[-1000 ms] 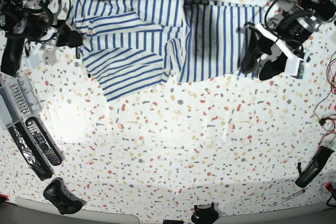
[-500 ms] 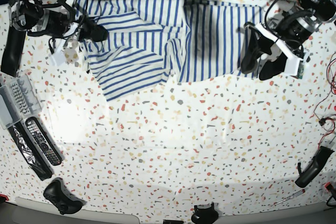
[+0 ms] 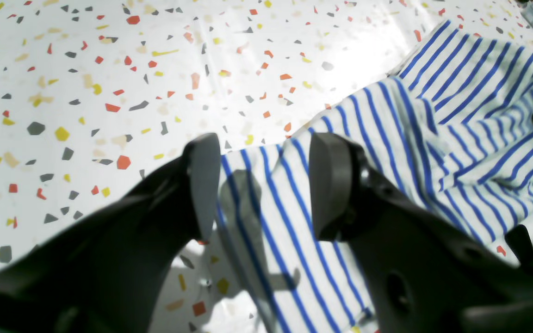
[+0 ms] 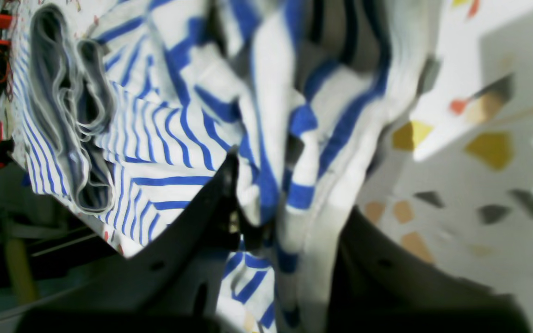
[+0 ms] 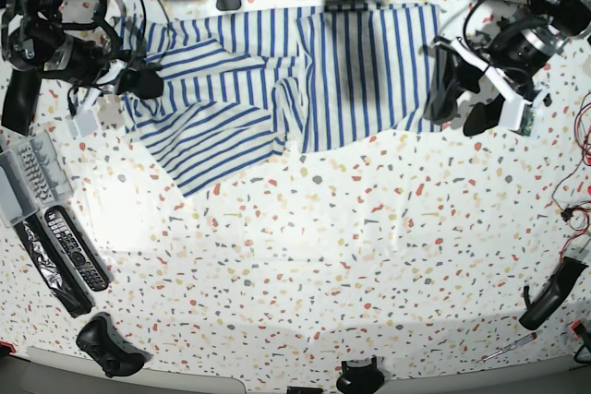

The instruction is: Layout the t-shirt on the table in an organized manner, then fold the t-shirt properly

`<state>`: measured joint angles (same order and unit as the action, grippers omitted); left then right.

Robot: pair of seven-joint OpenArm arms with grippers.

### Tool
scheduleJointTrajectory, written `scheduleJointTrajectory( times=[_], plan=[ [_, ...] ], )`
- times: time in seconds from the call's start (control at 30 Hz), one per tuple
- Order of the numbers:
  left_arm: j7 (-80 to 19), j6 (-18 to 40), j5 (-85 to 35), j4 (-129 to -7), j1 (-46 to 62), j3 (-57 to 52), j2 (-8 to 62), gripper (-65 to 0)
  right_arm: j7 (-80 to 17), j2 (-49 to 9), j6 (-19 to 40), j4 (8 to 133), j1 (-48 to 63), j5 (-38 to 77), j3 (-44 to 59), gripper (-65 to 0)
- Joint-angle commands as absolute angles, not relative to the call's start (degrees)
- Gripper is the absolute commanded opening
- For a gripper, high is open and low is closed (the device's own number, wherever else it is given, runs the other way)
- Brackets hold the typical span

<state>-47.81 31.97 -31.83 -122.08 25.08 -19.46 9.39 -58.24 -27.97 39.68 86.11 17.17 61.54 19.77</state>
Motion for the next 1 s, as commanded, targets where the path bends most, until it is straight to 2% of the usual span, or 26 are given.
scheduleJointTrajectory(
  times=[0.0,0.2,0.4,0.5,0.77,0.97],
  plan=[
    [-46.2,32.1,-32.9,-123.0,24.9,-19.5,9.7,-36.6,-57.8,-29.0,40.0,88.6,16.5,63.2,20.5,-65.0],
    [-46.2,32.1,-33.0,-123.0,24.9,-19.5,9.7,-36.6,-60.1,-27.2,40.0,102.1,17.0,63.2,20.6,-65.0],
    [-46.2,32.1,-33.1,-123.0,24.9,-19.5,9.7,-36.6,-61.4,-17.8,40.0,115.7,17.0,63.1,17.7,-65.0],
    [-46.2,32.1,-33.1,-123.0,24.9,-19.5,9.7,-36.7,-61.2,-13.4,40.0,118.3,16.8,61.1,12.4,-65.0],
    [-46.2,32.1,-34.5,-123.0,24.9,-19.5,9.7,-36.6,-58.2,-2.4,40.0,118.3,14.0,46.7,-6.7,-65.0],
    [-47.5,32.1,-34.5,-123.0,25.1,-19.5,9.7,-36.6,-53.3,5.1,36.7,118.2,12.7,35.1,-18.0,-65.0]
  ],
)
